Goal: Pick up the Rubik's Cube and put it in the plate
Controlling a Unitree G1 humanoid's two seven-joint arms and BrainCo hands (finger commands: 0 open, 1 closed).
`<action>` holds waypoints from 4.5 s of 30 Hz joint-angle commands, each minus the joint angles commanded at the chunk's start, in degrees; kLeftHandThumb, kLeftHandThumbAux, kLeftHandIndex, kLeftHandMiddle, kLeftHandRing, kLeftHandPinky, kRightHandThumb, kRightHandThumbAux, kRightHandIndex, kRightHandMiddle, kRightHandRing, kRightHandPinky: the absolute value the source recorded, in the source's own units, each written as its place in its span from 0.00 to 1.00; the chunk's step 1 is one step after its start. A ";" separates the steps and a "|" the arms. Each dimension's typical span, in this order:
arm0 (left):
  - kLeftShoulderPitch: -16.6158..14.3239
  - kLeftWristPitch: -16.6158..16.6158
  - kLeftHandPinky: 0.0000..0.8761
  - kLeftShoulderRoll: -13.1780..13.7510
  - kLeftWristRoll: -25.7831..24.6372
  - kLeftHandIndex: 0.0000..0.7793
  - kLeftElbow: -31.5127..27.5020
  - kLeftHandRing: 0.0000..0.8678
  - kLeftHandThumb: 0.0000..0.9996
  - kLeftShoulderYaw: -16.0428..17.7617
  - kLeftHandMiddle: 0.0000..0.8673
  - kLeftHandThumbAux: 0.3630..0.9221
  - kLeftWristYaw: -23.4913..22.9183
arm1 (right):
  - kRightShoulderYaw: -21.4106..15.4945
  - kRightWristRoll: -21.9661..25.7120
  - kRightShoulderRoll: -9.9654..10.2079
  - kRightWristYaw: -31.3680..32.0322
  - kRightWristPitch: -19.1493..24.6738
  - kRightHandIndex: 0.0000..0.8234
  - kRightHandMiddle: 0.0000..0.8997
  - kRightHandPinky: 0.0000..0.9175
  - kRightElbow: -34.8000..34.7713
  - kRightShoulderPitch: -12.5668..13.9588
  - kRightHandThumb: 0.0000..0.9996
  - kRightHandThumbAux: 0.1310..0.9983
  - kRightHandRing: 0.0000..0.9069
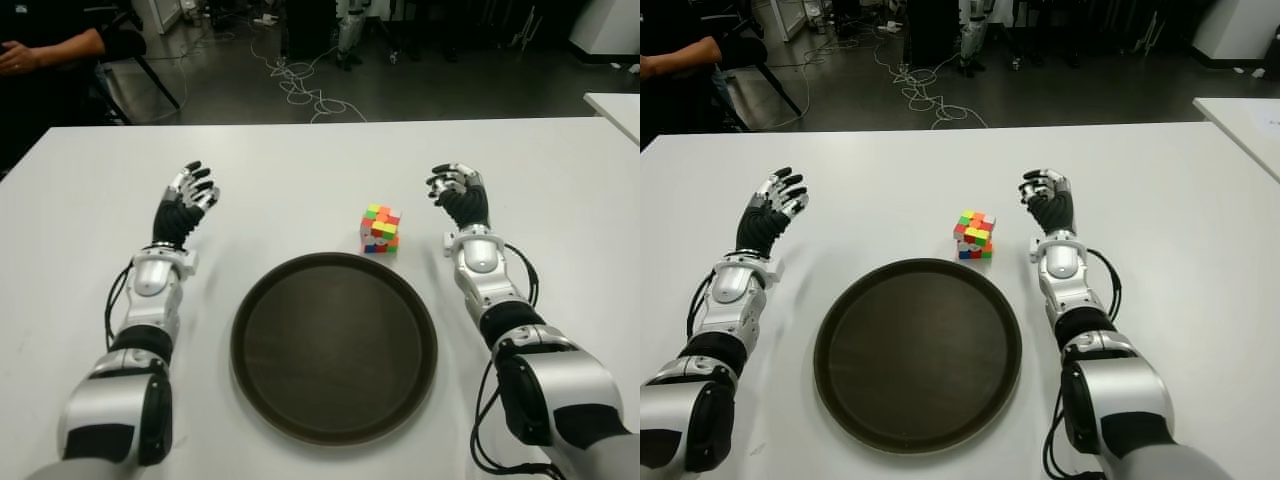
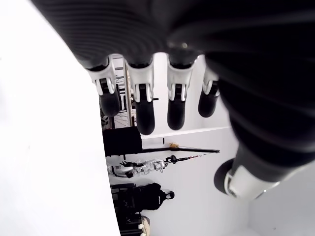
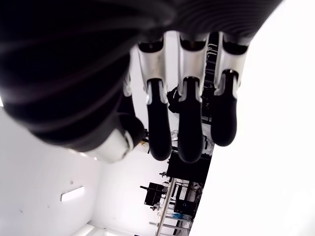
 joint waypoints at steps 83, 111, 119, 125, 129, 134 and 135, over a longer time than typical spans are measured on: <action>1.10 -0.44 0.08 0.37 0.49 0.13 -1.12 0.14 0.00 -0.69 0.18 0.54 -0.38 | 29.51 -31.03 -6.04 -7.25 3.40 0.00 0.00 0.00 2.97 -4.57 0.00 0.52 0.00; 0.84 -1.09 0.10 0.42 1.02 0.13 -0.75 0.14 0.00 -0.97 0.18 0.45 -0.04 | 29.65 -31.19 -4.53 -10.55 5.42 0.00 0.00 0.02 3.23 -3.96 0.00 0.60 0.00; 0.57 -0.86 0.10 0.54 1.34 0.12 -0.39 0.14 0.00 -0.95 0.17 0.47 -0.19 | 29.86 -31.23 -3.40 -11.40 6.20 0.00 0.00 0.01 3.60 -3.54 0.00 0.63 0.00; 0.33 -0.52 0.10 0.51 1.46 0.12 -0.27 0.13 0.00 -1.01 0.17 0.47 -0.03 | 30.29 -31.38 -3.13 -10.95 6.71 0.00 0.00 0.02 3.79 -3.62 0.00 0.64 0.00; 0.28 -0.50 0.09 0.48 1.37 0.13 -0.25 0.13 0.00 -0.95 0.17 0.48 -0.09 | 30.53 -31.38 -2.99 -10.91 6.95 0.00 0.00 0.02 3.87 -3.62 0.00 0.64 0.00; 0.21 -0.56 0.10 0.53 1.52 0.13 -0.19 0.13 0.00 -1.05 0.17 0.52 -0.02 | 30.71 -31.36 -2.64 -11.43 7.03 0.00 0.00 0.03 3.88 -3.44 0.00 0.64 0.00; 0.19 -0.60 0.10 0.56 1.69 0.12 -0.16 0.13 0.00 -1.13 0.17 0.52 0.18 | 30.66 -31.31 -2.59 -11.80 6.83 0.00 0.00 0.03 3.81 -3.34 0.00 0.65 0.00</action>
